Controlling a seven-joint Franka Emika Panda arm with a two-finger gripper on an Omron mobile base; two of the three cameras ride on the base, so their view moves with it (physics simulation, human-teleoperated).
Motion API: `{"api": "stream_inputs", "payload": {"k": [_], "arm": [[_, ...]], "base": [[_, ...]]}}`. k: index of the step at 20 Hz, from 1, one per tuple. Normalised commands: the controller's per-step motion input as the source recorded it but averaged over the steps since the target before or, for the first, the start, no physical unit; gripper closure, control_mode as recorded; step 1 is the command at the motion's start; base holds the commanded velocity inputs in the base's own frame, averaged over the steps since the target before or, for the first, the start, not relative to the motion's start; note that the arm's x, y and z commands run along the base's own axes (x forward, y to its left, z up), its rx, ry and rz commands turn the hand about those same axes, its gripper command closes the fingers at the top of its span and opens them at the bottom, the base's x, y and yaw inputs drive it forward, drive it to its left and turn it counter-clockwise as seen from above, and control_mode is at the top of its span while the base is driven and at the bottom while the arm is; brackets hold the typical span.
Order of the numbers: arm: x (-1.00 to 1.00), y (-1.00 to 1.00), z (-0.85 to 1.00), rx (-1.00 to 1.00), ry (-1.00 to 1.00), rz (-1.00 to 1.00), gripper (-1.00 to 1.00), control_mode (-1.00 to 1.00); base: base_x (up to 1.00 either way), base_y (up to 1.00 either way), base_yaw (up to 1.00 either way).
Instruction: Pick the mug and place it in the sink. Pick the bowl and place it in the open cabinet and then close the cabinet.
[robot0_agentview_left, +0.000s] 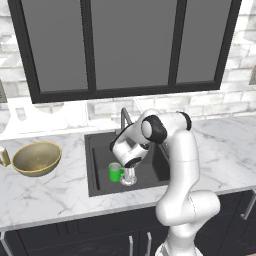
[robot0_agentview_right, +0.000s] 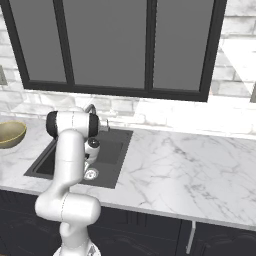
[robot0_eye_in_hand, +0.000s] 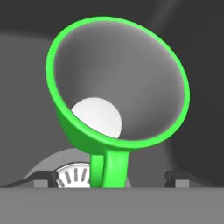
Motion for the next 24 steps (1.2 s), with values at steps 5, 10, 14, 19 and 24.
{"api": "stream_inputs", "payload": {"k": [5, 10, 14, 19, 24], "arm": [[0.0, 0.0, 0.19, 0.0, 0.0, 0.0, -1.0, -1.0], [0.0, -0.02, 0.41, 0.0, 0.0, 0.0, -1.0, -1.0], [0.0, -0.11, 0.4, 0.0, 0.0, 0.0, -1.0, -1.0], [-0.22, -0.15, 0.17, 0.02, -0.01, 0.0, -1.0, -1.0], [-0.17, -0.3, 0.19, 0.03, 0.0, 0.0, -1.0, -1.0]], "base": [[0.0, 0.0, 0.0], [0.0, 0.0, 0.0], [0.0, 0.0, 0.0], [0.0, 0.0, 0.0], [0.0, 0.0, 0.0]]}}
